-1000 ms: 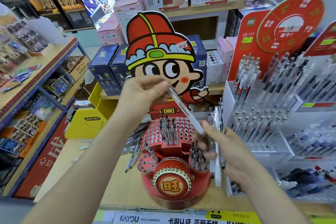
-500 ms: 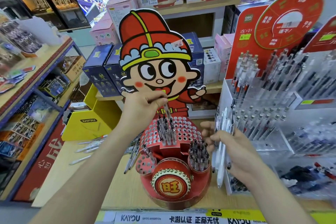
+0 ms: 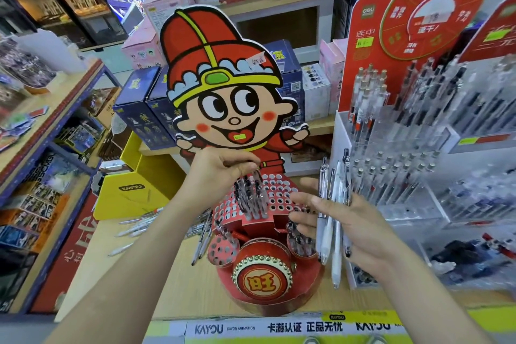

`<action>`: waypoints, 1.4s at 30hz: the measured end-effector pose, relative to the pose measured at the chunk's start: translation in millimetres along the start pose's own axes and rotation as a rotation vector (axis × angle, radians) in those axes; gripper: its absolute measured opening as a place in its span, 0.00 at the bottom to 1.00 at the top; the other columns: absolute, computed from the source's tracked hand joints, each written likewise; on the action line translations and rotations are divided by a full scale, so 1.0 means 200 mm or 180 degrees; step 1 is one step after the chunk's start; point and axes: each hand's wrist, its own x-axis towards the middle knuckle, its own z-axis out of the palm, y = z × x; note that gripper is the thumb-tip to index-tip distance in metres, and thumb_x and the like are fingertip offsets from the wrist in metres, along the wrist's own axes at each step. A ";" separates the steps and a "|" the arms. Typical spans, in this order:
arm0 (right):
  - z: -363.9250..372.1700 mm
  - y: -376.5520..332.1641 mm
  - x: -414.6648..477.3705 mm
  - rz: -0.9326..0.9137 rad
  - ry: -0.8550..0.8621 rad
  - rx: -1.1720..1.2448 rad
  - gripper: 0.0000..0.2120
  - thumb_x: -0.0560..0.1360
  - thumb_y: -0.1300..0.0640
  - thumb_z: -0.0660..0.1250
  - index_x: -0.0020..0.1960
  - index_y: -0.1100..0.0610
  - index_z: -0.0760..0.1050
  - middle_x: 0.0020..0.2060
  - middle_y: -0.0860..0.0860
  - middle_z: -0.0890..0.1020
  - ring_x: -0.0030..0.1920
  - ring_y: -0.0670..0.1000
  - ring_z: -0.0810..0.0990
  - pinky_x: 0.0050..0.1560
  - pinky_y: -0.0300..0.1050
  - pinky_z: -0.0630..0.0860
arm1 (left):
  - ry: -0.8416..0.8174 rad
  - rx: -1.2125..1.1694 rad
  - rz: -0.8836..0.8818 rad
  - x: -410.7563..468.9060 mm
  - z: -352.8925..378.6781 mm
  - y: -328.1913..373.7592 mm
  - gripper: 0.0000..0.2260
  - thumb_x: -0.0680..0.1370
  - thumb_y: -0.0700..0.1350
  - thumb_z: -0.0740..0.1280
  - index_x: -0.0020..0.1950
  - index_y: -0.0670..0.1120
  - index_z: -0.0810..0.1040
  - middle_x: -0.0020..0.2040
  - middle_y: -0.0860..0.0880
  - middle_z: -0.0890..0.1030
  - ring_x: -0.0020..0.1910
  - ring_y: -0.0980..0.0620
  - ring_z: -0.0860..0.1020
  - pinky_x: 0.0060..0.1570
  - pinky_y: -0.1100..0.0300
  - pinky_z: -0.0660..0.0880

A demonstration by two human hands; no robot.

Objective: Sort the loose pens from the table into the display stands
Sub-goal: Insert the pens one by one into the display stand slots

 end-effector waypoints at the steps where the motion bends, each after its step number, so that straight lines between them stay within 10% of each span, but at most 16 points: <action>1: 0.00 0.00 0.00 0.0000 -0.0020 0.0005 0.14 0.75 0.64 0.65 0.60 0.57 0.78 0.53 0.58 0.85 0.49 0.59 0.85 0.49 0.50 0.83 | -0.0001 0.0015 -0.0007 0.00 0.00 0.00 0.09 0.74 0.42 0.72 0.43 0.57 0.83 0.40 0.60 0.84 0.46 0.63 0.81 0.48 0.72 0.74; 24: -0.03 0.00 -0.03 -0.0030 0.0088 -0.0093 0.17 0.70 0.58 0.69 0.57 0.61 0.80 0.36 0.52 0.85 0.38 0.56 0.85 0.37 0.45 0.83 | -0.0524 0.0944 0.0047 0.02 0.01 -0.03 0.08 0.77 0.47 0.69 0.54 0.51 0.84 0.43 0.64 0.80 0.42 0.72 0.77 0.44 0.78 0.69; 36: 0.01 0.02 -0.02 0.0143 0.0046 0.0006 0.17 0.70 0.57 0.69 0.57 0.61 0.81 0.36 0.55 0.83 0.37 0.55 0.84 0.34 0.44 0.81 | -0.0869 -0.0586 -0.1449 0.07 0.05 -0.06 0.05 0.75 0.45 0.70 0.43 0.51 0.86 0.48 0.53 0.85 0.57 0.50 0.77 0.65 0.46 0.69; 42: 0.03 0.04 -0.02 0.0060 0.0148 0.0096 0.19 0.69 0.59 0.68 0.59 0.65 0.76 0.36 0.58 0.82 0.29 0.51 0.79 0.27 0.41 0.76 | -0.0438 -0.0426 -0.1029 0.03 0.07 -0.03 0.07 0.79 0.50 0.67 0.52 0.53 0.84 0.52 0.57 0.83 0.56 0.60 0.77 0.64 0.53 0.71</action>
